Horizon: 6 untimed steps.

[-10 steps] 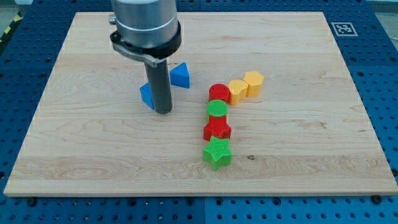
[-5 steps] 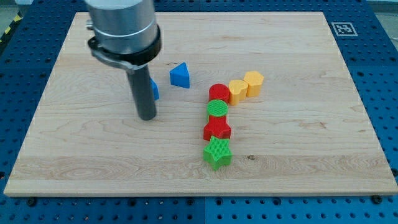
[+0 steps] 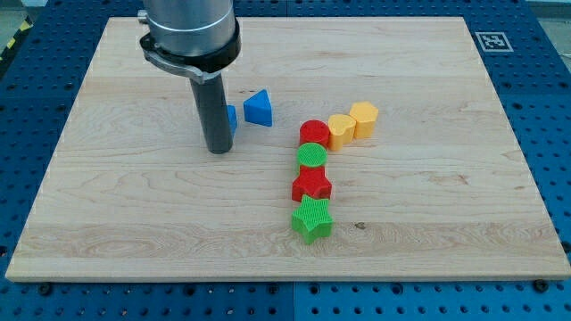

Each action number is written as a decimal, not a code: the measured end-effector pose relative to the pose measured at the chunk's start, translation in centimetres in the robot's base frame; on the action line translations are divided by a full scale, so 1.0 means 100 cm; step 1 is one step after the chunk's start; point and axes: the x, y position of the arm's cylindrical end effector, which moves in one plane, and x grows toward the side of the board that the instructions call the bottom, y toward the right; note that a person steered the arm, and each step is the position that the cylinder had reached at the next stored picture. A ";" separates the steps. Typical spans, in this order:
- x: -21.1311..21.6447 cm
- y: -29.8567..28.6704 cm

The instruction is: Move the blue cube to the left side of the blue triangle

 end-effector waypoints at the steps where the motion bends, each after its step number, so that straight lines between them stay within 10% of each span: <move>1: -0.001 -0.031; 6: 0.028 0.026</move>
